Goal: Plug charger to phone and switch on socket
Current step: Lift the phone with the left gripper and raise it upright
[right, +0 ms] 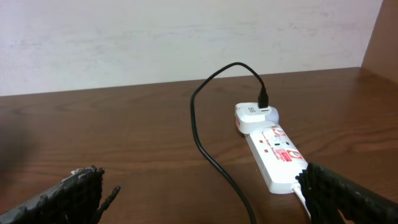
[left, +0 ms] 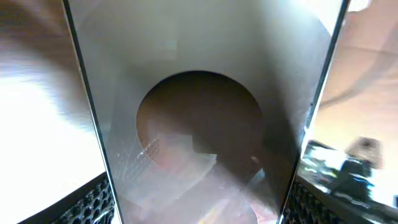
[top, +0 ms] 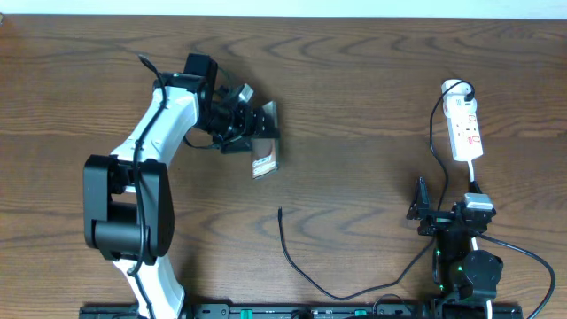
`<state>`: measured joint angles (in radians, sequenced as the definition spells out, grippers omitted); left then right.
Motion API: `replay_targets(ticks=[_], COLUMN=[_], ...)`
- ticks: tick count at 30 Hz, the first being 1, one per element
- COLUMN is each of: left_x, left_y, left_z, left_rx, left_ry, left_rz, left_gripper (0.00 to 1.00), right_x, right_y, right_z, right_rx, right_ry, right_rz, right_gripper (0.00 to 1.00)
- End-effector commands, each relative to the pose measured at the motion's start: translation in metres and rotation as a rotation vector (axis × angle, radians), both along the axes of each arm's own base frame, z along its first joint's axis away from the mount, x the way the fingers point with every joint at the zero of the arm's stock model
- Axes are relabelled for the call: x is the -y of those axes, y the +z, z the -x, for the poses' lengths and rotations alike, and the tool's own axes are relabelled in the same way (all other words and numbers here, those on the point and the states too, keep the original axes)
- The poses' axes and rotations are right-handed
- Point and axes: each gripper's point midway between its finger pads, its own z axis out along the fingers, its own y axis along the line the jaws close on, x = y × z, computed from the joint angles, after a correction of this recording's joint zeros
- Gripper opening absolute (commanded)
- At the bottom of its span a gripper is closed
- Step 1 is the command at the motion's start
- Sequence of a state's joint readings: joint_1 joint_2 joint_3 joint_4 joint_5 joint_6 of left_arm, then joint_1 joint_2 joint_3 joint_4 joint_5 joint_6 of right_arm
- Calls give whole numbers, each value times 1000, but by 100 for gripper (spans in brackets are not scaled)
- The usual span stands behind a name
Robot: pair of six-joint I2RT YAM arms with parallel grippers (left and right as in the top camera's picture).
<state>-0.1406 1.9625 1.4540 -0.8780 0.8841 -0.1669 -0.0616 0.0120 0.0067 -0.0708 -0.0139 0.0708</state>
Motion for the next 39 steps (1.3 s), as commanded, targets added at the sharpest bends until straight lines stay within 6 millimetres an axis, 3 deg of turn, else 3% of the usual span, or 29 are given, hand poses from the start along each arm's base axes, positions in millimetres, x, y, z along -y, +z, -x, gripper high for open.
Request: replay_targets(ticks=[1, 5, 13, 19, 39], left_x=[32, 38, 29, 14, 14], left_y=[68, 89, 95, 105, 105], left_z=[2, 6, 1, -6, -6], left_rx=[-100, -284, -619, -632, -599], left_ry=[37, 101, 296, 317, 303], left_rz=[340, 450, 452, 520, 521], left_gripper=[7, 7, 7, 7, 7], right_x=[1, 1, 1, 1, 1], right_y=[0, 0, 0, 0, 0], right_z=[0, 0, 0, 0, 0], right_rx=[-1, -1, -1, -1, -1], right_ry=[-4, -4, -4, -4, -4], right_rz=[9, 9, 9, 9, 9], right_gripper=[99, 99, 99, 99, 99])
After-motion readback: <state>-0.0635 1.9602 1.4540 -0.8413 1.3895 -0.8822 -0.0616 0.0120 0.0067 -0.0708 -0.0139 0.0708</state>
